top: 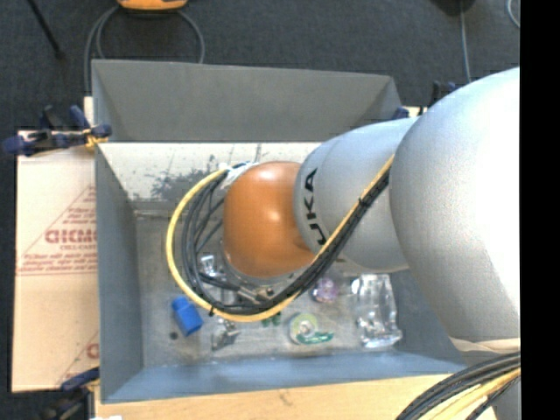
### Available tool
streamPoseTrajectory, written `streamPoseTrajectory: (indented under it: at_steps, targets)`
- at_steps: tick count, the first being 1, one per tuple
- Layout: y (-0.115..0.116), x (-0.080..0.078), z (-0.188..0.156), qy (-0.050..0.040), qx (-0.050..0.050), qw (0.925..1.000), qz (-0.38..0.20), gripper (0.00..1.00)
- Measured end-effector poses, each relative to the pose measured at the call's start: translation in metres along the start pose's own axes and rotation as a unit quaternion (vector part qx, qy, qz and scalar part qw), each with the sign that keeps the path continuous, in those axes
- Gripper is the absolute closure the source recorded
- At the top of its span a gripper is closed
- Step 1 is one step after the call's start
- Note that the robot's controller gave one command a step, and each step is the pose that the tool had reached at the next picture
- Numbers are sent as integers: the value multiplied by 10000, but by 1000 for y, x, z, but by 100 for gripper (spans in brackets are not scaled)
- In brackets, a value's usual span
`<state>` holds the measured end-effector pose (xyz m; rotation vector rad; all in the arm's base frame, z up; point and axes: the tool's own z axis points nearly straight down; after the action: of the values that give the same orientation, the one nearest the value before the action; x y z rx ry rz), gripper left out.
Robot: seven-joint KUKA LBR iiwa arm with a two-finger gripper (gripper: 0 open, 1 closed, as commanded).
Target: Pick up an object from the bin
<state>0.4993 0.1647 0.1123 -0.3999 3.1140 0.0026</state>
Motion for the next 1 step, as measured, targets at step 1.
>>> streamPoseTrajectory:
  at_steps: [1]
  targets:
    - [32,-43,30,-7,4,9892,-1467,0]
